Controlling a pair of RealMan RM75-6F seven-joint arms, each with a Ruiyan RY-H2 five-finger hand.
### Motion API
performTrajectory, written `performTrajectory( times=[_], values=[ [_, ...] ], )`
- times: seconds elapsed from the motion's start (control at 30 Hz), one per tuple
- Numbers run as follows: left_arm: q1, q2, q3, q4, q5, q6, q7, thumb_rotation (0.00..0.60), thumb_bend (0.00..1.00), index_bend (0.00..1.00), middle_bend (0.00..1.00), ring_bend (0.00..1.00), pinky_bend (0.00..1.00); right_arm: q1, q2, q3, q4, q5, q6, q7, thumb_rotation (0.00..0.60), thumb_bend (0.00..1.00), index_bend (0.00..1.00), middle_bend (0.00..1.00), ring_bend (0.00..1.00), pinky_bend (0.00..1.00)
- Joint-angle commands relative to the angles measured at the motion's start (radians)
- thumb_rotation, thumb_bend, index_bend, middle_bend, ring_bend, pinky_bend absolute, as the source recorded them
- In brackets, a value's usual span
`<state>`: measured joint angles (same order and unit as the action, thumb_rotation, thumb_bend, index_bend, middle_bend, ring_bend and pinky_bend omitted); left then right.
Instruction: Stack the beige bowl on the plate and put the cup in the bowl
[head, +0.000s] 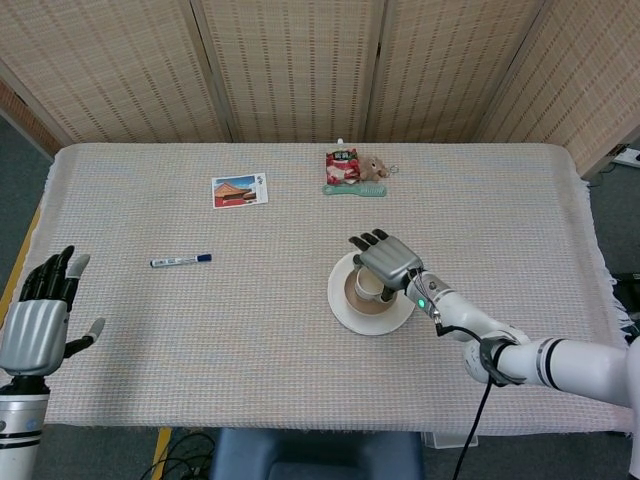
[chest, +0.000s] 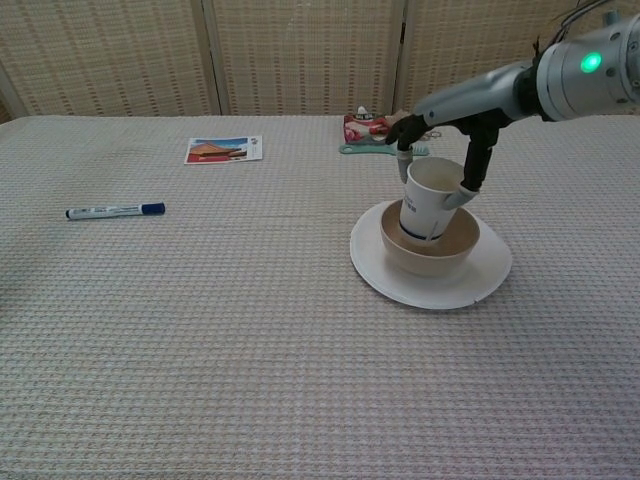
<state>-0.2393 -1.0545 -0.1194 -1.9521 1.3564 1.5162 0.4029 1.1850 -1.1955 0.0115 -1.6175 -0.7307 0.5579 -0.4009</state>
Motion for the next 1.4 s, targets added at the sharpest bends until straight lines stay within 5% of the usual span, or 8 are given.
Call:
performTrajectory(
  times=[0.03, 0.5, 0.73, 0.9, 1.1, 1.4],
  values=[
    [0.004, 0.001, -0.001, 0.004, 0.001, 0.001, -0.005, 0.600, 0.30, 0.00, 0.00, 0.00, 0.14, 0.015, -0.014, -0.017, 0.008, 0.017, 0.004, -0.014, 0.600, 0.27, 0.40, 0.00, 0.00, 0.00],
    [0.021, -0.003, -0.002, 0.025, 0.005, 0.000, -0.035, 0.600, 0.30, 0.00, 0.00, 0.00, 0.14, 0.067, -0.067, -0.082, 0.051, 0.091, 0.013, -0.056, 0.600, 0.27, 0.38, 0.00, 0.00, 0.00],
    [0.025, -0.002, -0.005, 0.025, 0.007, -0.001, -0.034, 0.600, 0.29, 0.00, 0.00, 0.00, 0.14, 0.080, -0.061, -0.091, 0.050, 0.109, -0.005, -0.036, 0.600, 0.26, 0.09, 0.00, 0.00, 0.00],
    [0.030, -0.004, -0.005, 0.023, 0.011, 0.003, -0.032, 0.600, 0.30, 0.00, 0.00, 0.00, 0.14, 0.080, -0.045, -0.088, 0.043, 0.100, -0.043, 0.002, 0.600, 0.25, 0.00, 0.00, 0.00, 0.00],
    [0.032, 0.001, -0.007, 0.011, 0.014, 0.002, -0.023, 0.600, 0.30, 0.00, 0.00, 0.00, 0.14, 0.061, 0.048, -0.061, -0.034, 0.042, -0.038, 0.060, 0.600, 0.25, 0.00, 0.00, 0.00, 0.00],
    [0.011, 0.002, -0.025, -0.027, -0.009, -0.022, 0.035, 0.600, 0.30, 0.00, 0.00, 0.00, 0.14, -0.083, 0.332, -0.006, -0.252, -0.158, 0.057, 0.199, 0.600, 0.25, 0.00, 0.00, 0.00, 0.00]
  ],
)
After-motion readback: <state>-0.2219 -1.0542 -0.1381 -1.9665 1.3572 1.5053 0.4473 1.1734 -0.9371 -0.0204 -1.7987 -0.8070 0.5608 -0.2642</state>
